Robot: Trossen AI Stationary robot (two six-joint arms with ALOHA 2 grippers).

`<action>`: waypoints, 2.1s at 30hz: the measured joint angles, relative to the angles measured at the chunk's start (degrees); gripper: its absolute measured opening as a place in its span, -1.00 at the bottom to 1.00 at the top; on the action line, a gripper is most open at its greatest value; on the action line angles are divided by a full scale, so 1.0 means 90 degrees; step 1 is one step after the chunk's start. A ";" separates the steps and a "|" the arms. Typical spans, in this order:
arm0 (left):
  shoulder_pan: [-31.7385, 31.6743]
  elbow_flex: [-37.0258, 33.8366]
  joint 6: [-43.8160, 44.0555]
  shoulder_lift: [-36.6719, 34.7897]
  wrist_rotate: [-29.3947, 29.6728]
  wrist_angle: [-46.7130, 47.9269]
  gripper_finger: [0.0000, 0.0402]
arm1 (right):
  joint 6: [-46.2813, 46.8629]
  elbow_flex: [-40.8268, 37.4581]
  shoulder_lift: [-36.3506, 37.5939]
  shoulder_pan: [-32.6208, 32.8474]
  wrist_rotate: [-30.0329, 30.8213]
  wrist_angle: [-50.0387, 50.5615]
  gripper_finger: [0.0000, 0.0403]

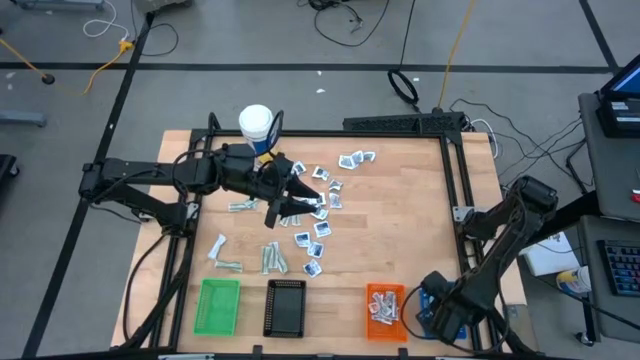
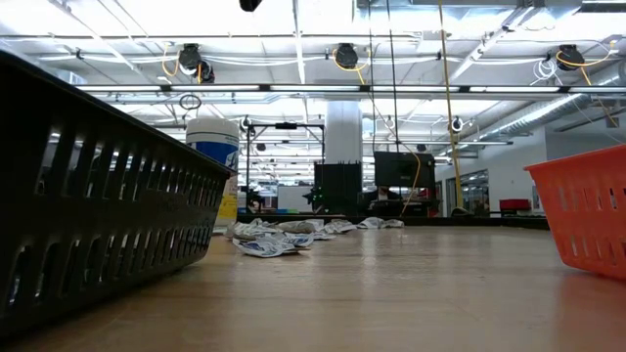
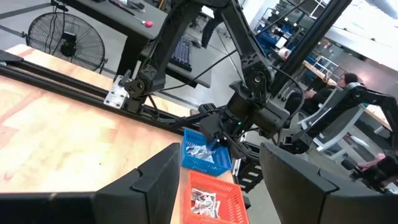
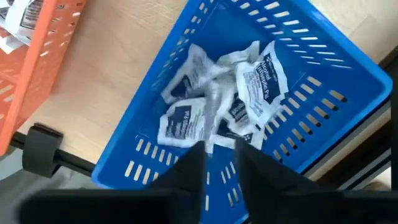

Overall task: Pick & Place First Aid Supplies
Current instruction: Put the alcohol pad into the blue bin

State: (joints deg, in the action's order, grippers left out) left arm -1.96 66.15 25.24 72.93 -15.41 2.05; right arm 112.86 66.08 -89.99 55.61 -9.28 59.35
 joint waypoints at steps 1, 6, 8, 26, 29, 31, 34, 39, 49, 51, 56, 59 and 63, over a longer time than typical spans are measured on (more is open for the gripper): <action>0.0000 0.0000 0.0001 0.0000 -0.0001 0.0019 0.12 | 0.0000 0.0000 0.0034 0.0000 0.0002 0.0022 -0.46; 0.0000 0.0000 0.0004 0.0002 -0.0004 0.0376 0.12 | -0.0109 -0.0002 0.0266 0.0000 0.0024 0.0177 0.00; 0.0000 0.0000 -0.0005 0.0002 -0.0001 0.0542 0.12 | -0.0380 -0.0002 0.0491 -0.0020 0.0325 0.0180 0.14; 0.0022 0.0009 -0.0249 0.0016 0.0270 0.2706 0.12 | -0.6489 -0.0002 0.2032 -0.2645 0.4518 -0.1706 0.36; 0.0024 0.0222 -0.0254 0.0168 0.0271 0.3344 0.12 | -0.7511 -0.0002 0.2030 -0.3105 0.4505 -0.2473 0.36; 0.0028 0.0430 -0.0281 0.0322 0.0310 0.4018 0.12 | -0.7975 -0.0002 0.2033 -0.3348 0.4503 -0.2853 0.36; 0.0068 0.0770 -0.0348 0.0631 0.0470 0.4926 0.12 | -0.8530 -0.0002 0.2033 -0.3602 0.4500 -0.3291 0.36; 0.0256 0.1358 -0.0449 0.1254 0.0762 0.5907 0.12 | -0.9242 -0.0002 0.2077 -0.3854 0.4476 -0.3938 0.36; 0.0446 0.2086 -0.0066 0.2435 0.1196 0.6676 0.12 | -0.9974 -0.0002 0.2683 -0.4064 0.4520 -0.4352 0.36; 0.0487 0.2144 0.0036 0.2612 0.1196 0.6673 0.12 | -0.9991 -0.0002 0.2806 -0.4128 0.4520 -0.4414 0.36; 0.0599 0.2183 0.0204 0.3043 0.1380 0.6600 0.12 | -1.0165 -0.0002 0.3068 -0.4266 0.4524 -0.4537 0.36; 0.0648 0.2183 0.0230 0.3299 0.1458 0.6527 0.12 | -1.0371 -0.0002 0.3152 -0.4328 0.4522 -0.4612 0.36; 0.0656 0.2183 0.0350 0.3656 0.1560 0.6413 0.12 | -1.0501 0.0000 0.3179 -0.4393 0.4522 -0.4604 0.36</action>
State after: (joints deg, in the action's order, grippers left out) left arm 3.95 85.80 28.39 105.83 -1.37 59.77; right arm 18.35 66.08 -61.39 16.08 31.42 17.92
